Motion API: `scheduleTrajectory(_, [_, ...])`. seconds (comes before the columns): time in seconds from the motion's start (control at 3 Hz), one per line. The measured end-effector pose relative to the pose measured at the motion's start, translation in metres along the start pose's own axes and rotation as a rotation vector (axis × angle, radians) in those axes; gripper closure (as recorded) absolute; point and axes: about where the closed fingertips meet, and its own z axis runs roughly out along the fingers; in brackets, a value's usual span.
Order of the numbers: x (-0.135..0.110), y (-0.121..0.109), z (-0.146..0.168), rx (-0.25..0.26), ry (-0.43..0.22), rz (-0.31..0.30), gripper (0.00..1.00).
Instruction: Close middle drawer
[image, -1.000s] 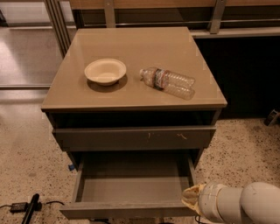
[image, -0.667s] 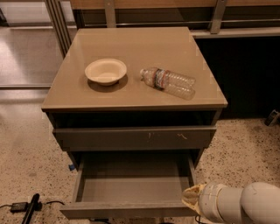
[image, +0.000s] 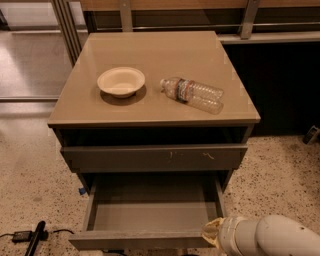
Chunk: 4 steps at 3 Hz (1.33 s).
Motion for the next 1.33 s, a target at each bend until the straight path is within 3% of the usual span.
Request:
scheduleTrajectory(0.33, [0.021,0.003,0.036,-0.023,0.008,0.006,1.0])
scheduleTrajectory(0.67, [0.033,0.004,0.066,-0.037,-0.027,-0.013,1.0])
scheduleTrajectory(1.33, [0.042,0.03,0.088,-0.128,-0.129,-0.123,1.0])
